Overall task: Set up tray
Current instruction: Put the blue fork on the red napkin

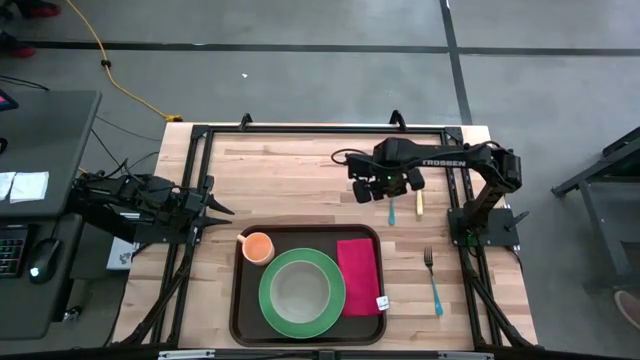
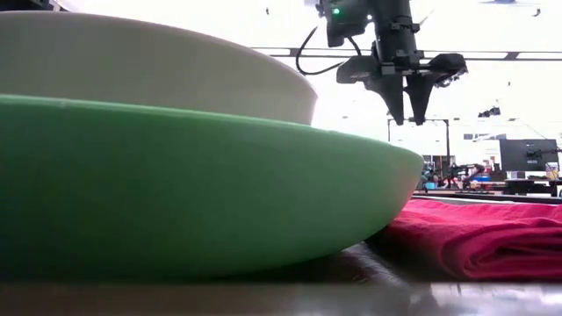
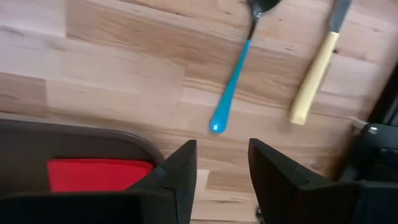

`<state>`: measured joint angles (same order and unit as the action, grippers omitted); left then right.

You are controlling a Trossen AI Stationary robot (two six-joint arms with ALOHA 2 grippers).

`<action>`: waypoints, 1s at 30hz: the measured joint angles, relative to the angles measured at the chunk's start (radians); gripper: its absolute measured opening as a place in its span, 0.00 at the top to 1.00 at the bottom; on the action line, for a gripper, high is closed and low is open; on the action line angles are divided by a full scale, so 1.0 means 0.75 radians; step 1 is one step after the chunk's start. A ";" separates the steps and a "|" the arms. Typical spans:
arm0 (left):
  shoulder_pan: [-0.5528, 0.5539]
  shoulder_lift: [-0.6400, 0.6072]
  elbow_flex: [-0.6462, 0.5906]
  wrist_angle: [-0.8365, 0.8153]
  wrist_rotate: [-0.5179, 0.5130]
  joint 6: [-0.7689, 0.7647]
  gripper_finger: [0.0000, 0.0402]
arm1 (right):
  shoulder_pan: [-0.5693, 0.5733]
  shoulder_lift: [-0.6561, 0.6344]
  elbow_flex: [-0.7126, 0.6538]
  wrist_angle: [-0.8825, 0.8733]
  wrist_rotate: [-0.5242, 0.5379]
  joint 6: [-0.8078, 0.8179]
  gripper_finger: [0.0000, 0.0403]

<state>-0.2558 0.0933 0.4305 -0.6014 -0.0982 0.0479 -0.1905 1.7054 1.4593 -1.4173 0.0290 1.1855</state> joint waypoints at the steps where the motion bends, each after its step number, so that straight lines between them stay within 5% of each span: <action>1: 0.000 0.000 0.000 0.000 0.000 0.000 0.66 | 0.000 0.000 0.000 -0.012 0.006 -0.001 0.69; 30: 0.000 0.000 0.000 -0.009 -0.094 0.001 0.66 | 0.147 -0.127 -0.002 -0.205 0.055 0.148 0.69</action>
<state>-0.2558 0.0935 0.4305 -0.6085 -0.1684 0.0483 -0.0805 1.6100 1.4582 -1.5714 0.0699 1.2967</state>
